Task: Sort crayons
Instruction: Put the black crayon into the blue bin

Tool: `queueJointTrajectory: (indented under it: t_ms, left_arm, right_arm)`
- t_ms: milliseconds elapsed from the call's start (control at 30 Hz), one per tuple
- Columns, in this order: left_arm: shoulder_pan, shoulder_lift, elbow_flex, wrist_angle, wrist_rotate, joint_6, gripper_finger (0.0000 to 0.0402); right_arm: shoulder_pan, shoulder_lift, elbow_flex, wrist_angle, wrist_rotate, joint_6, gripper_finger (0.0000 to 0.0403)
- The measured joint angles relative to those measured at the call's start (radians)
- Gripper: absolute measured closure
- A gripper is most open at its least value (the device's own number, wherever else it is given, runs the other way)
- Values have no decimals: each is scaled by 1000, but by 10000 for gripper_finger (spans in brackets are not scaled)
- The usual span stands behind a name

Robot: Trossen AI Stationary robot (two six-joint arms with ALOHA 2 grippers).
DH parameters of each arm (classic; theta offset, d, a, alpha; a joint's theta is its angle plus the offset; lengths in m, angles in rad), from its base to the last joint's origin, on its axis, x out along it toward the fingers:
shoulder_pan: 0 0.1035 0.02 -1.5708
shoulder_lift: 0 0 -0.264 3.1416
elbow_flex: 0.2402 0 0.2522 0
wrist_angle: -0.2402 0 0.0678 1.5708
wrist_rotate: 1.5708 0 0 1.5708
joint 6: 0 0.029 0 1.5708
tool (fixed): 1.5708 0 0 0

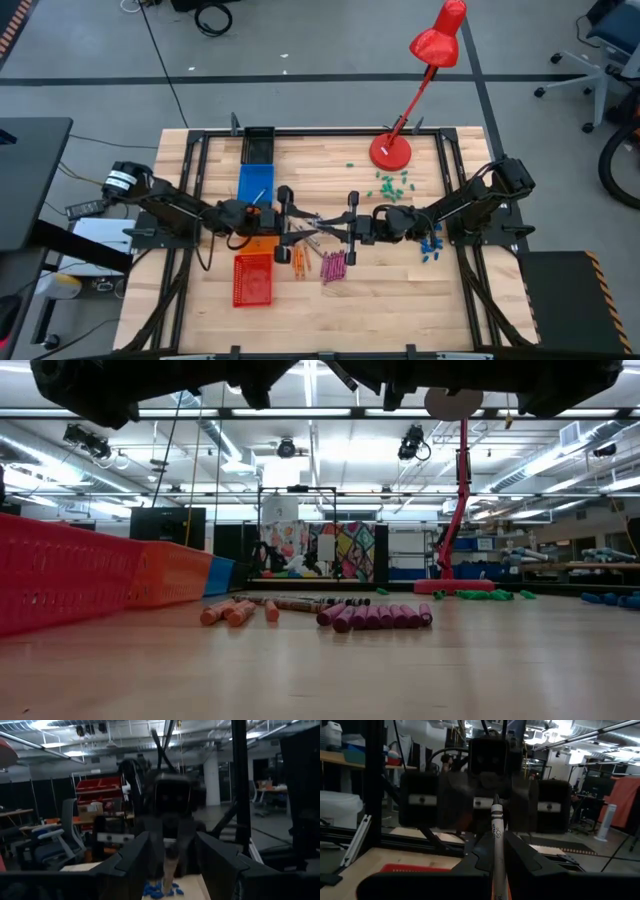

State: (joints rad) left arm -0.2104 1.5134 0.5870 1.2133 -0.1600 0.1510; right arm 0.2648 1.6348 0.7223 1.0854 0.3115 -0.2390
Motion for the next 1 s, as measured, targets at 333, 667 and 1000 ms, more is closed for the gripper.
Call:
queueJointTrajectory:
  t_ms: [333,667,1000]
  left_arm:
    - [2,90,37,91,1,60,230]
    - [2,87,37,127,1,97,230]
    - [2,87,37,126,1,90,261]
  right_arm:
    - [1,0,0,-1,8,-14,366]
    - [4,0,0,-2,8,-19,366]
    - [4,0,0,-1,8,-26,366]
